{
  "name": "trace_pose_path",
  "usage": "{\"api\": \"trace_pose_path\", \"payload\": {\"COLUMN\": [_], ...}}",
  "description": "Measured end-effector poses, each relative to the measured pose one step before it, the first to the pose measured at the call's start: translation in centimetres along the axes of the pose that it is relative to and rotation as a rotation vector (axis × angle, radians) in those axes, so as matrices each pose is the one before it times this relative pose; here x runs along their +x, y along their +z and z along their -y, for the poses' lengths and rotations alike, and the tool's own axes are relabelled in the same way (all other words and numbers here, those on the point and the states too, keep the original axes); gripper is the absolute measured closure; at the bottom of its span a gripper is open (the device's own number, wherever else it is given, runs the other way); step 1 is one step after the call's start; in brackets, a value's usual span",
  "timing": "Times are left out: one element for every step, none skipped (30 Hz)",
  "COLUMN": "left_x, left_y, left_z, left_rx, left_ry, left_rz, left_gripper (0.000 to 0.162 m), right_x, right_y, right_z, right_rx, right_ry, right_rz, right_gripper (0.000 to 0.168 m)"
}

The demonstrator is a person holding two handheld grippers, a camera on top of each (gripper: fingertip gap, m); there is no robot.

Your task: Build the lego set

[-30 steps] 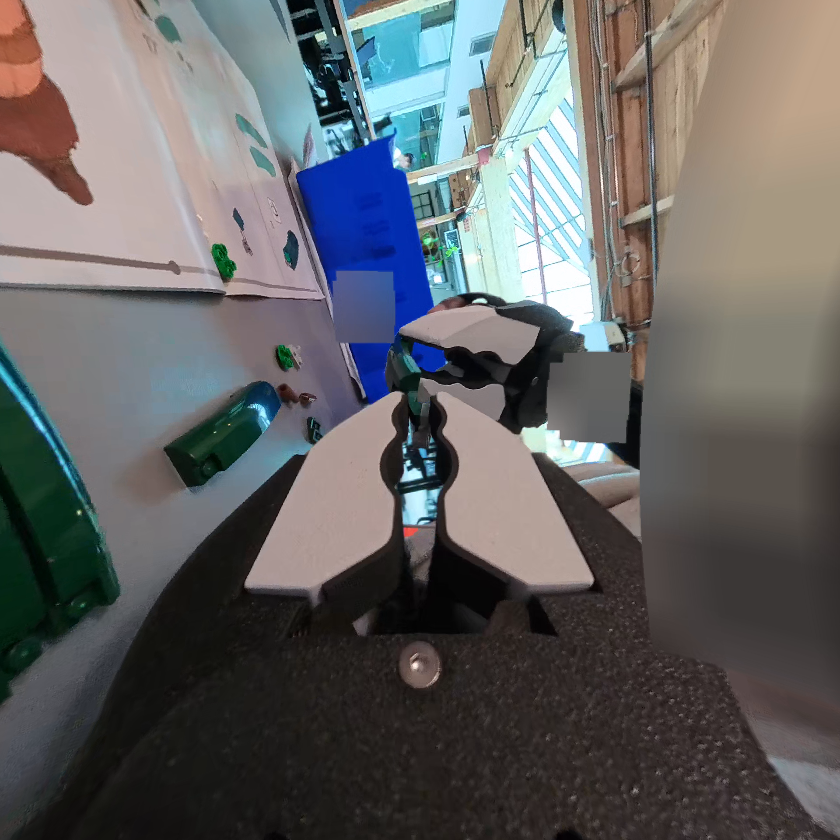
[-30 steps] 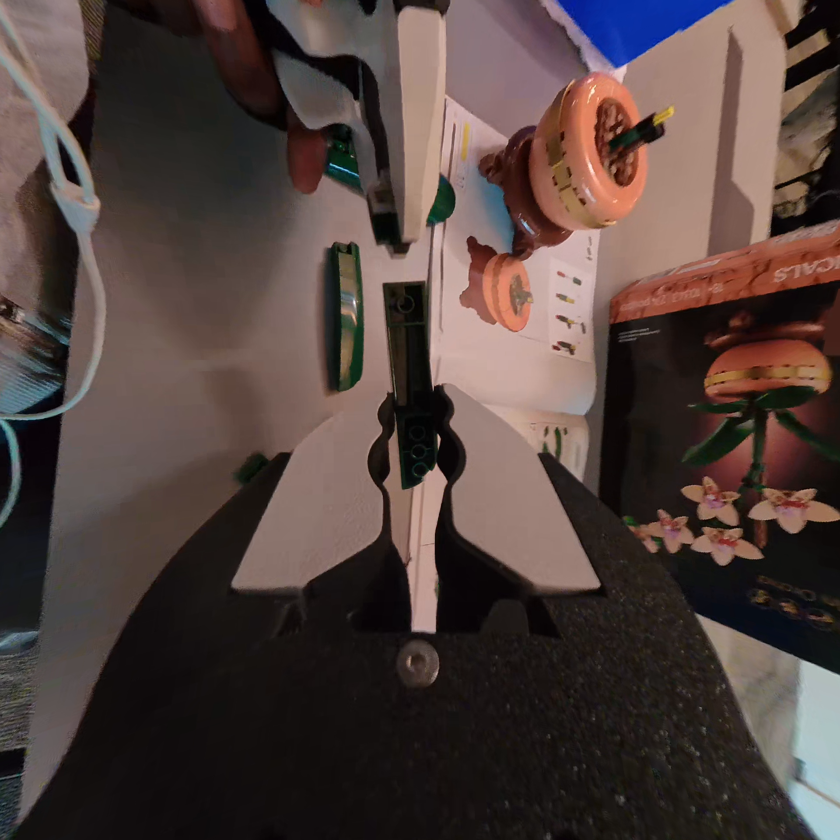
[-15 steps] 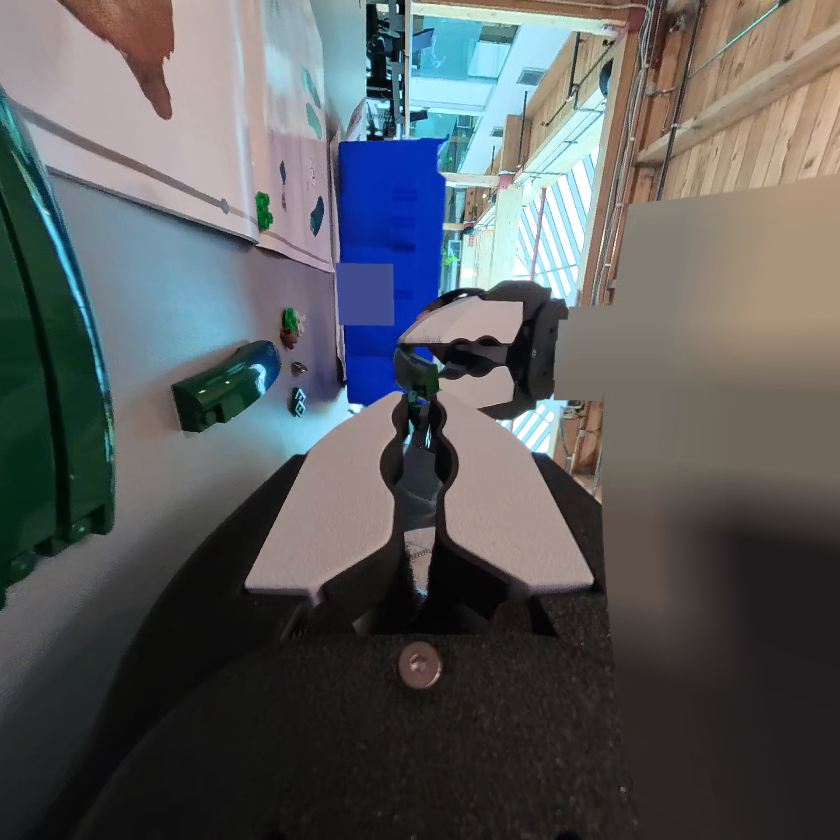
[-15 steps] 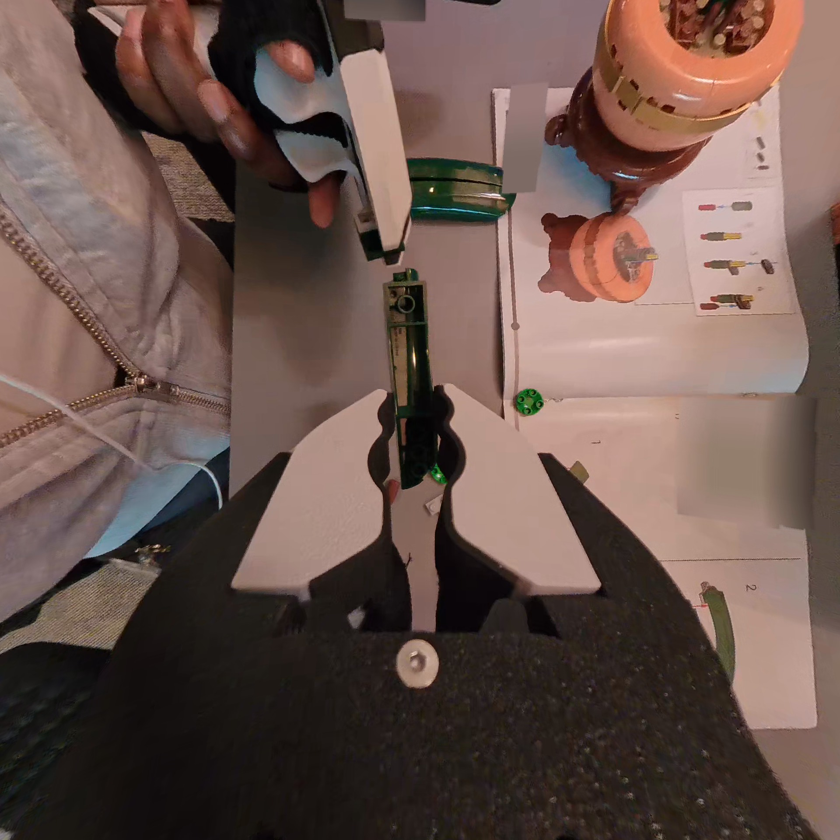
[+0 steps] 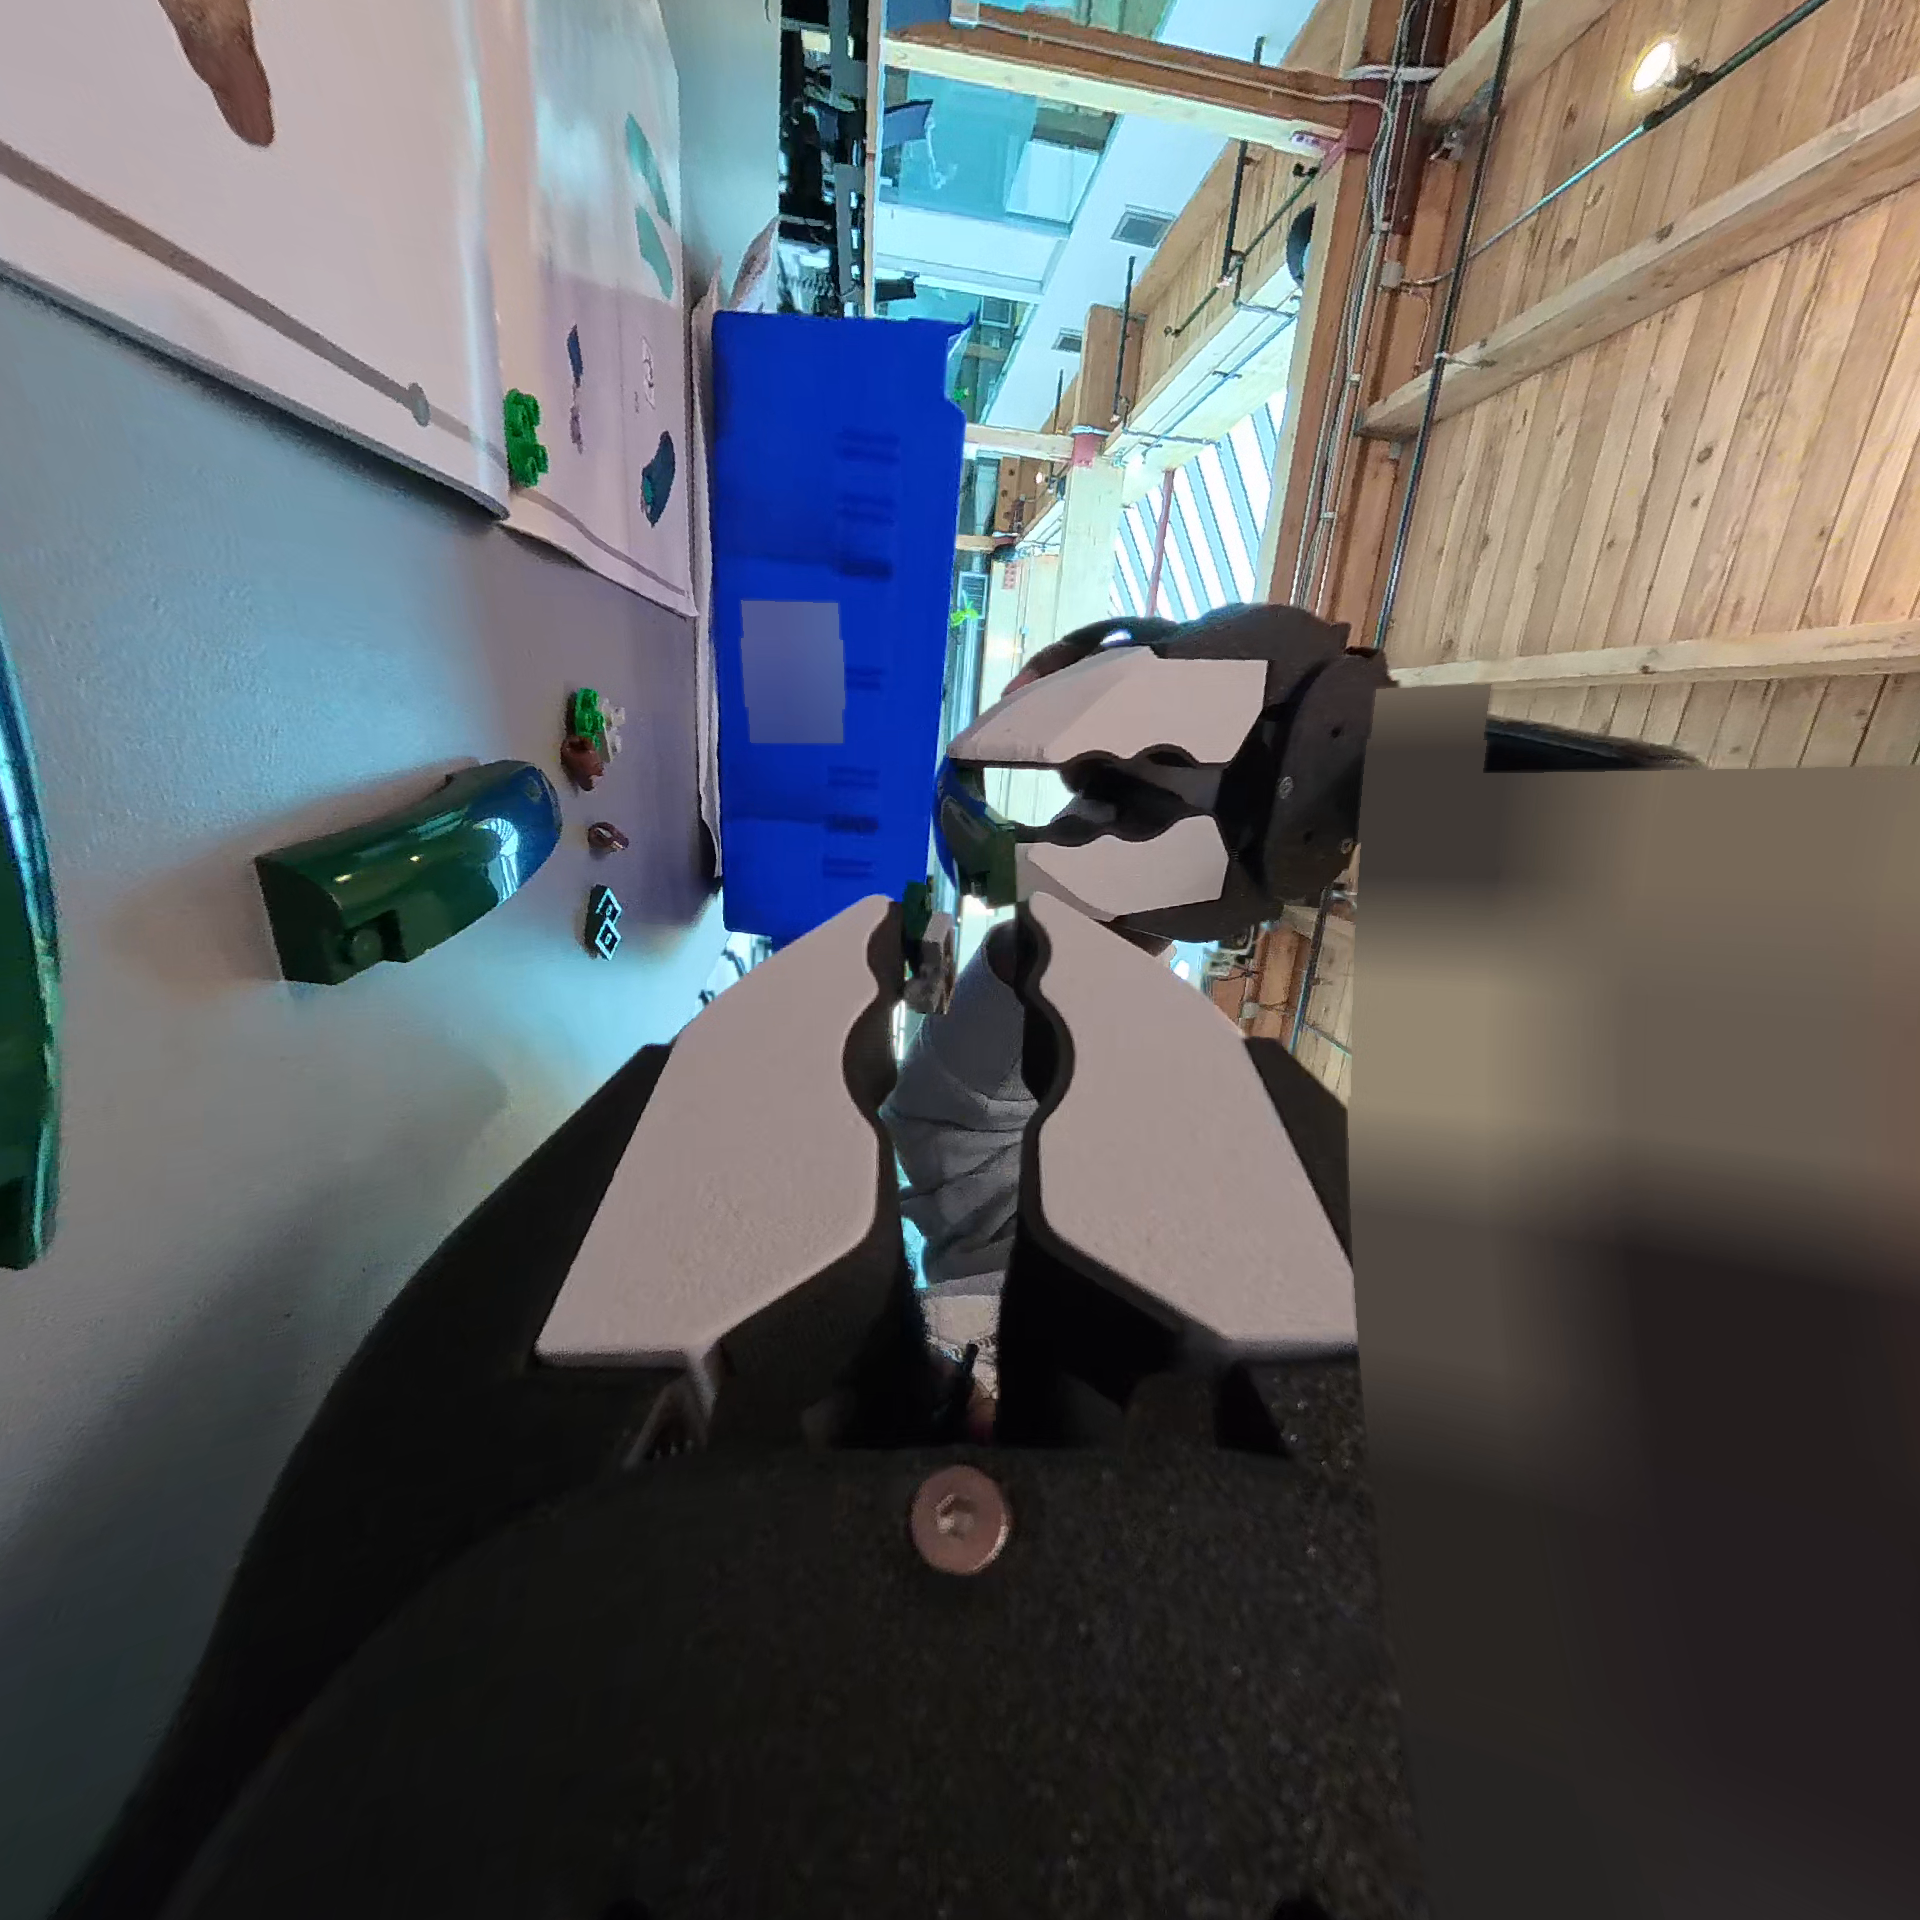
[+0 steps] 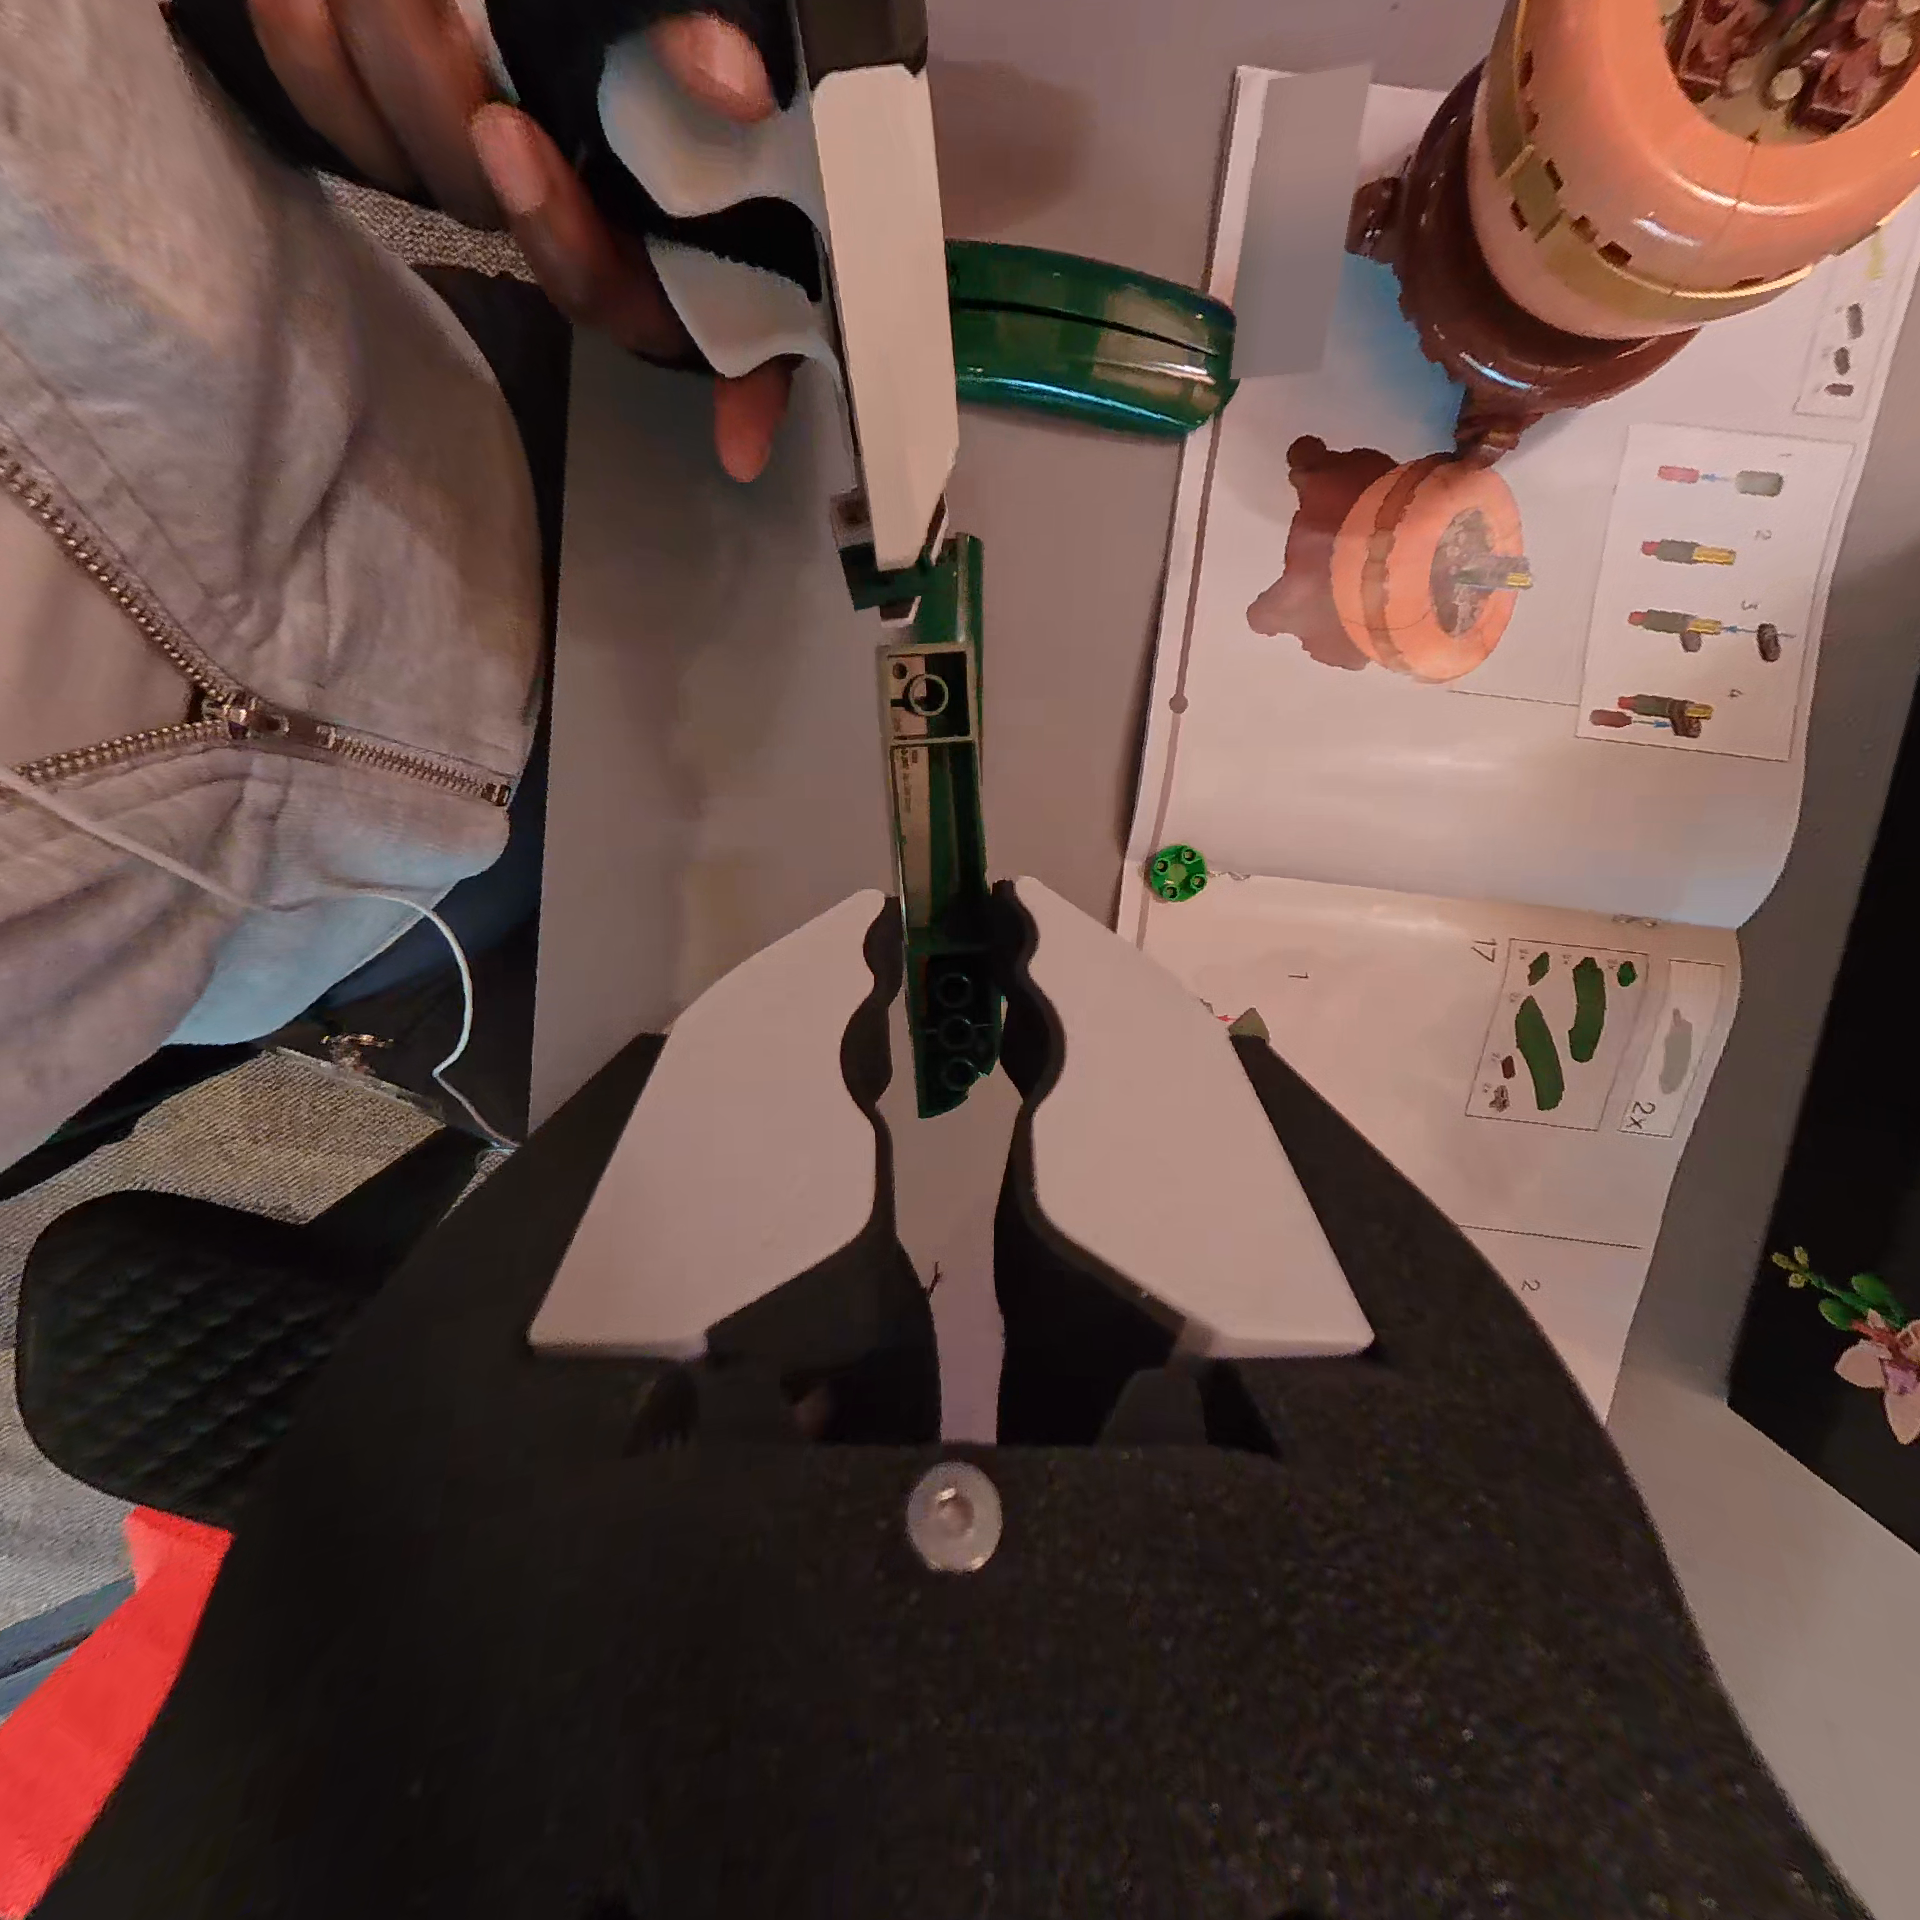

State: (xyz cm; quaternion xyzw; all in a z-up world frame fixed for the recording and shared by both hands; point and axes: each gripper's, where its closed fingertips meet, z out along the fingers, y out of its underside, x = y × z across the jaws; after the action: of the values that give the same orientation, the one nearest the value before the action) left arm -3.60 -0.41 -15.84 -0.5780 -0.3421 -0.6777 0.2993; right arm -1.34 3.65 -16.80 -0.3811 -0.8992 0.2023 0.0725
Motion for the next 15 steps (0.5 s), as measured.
{"api": "trace_pose_path", "payload": {"left_x": [-0.042,0.036,0.122,0.113,0.092,0.044,0.056,0.075,0.061,0.039,0.027,-0.001,-0.023,-0.023,-0.042], "left_y": [0.062,0.074,0.051,0.062,0.053,0.006,0.001,-0.035,-0.005,-0.037,0.02,0.013,0.002,0.037,0.015], "left_z": [-0.025,-0.029,-0.014,0.022,0.048,0.067,0.075,0.063,0.012,-0.033,-0.049,-0.026,-0.04,-0.029,-0.015], "left_rx": [0.0019,-0.0013,-0.0028,-0.0014,-0.0001,0.0002,0.0025,0.0013,-0.0015,-0.004,-0.0049,-0.0027,-0.0039,-0.0027,-0.0026], "left_ry": [0.0031,0.0044,0.0044,0.0033,0.0051,0.0041,0.0015,0.0022,0.0032,0.0049,0.005,0.0,-0.0007,-0.0008,-0.0025], "left_rz": [0.0007,-0.0013,-0.0051,-0.0053,-0.0037,0.0003,-0.0016,-0.0031,-0.0017,-0.0001,0.001,0.0014,0.002,0.001,0.0013], "left_gripper": [0.143,0.143,0.143,0.142,0.14,0.139,0.138,0.137,0.135,0.133,0.131,0.131,0.129,0.129,0.129], "right_x": [0.01,0.1,0.109,0.04,0.02,0.065,0.107,0.179,0.103,-0.003,0.001,0.058,0.067,0.038,0.013], "right_y": [0.122,0.123,0.102,0.104,0.101,0.057,0.055,0.036,0.01,-0.003,0.023,0.002,0.026,0.003,0.01], "right_z": [-0.033,-0.024,0.039,0.154,0.22,0.162,0.058,0.011,0.021,0.11,0.173,0.068,-0.002,0.01,0.113], "right_rx": [-0.002,-0.0024,0.0018,0.0075,0.0067,-0.0014,-0.0117,-0.016,-0.0128,-0.0038,-0.0029,-0.0087,-0.0144,-0.0115,-0.0056], "right_ry": [0.0016,0.0033,0.0012,0.0017,0.0028,-0.0005,-0.0057,-0.0079,-0.0085,-0.0067,-0.0057,-0.0068,-0.0087,-0.0093,-0.0069], "right_rz": [0.0089,0.0033,0.0025,0.0091,0.0088,0.0044,-0.0001,-0.0054,-0.0009,0.005,0.0055,-0.0008,-0.0012,-0.0009,0.0019], "right_gripper": [0.152,0.152,0.152,0.152,0.152,0.152,0.152,0.152,0.152,0.152,0.152,0.152,0.152,0.152,0.152]}}
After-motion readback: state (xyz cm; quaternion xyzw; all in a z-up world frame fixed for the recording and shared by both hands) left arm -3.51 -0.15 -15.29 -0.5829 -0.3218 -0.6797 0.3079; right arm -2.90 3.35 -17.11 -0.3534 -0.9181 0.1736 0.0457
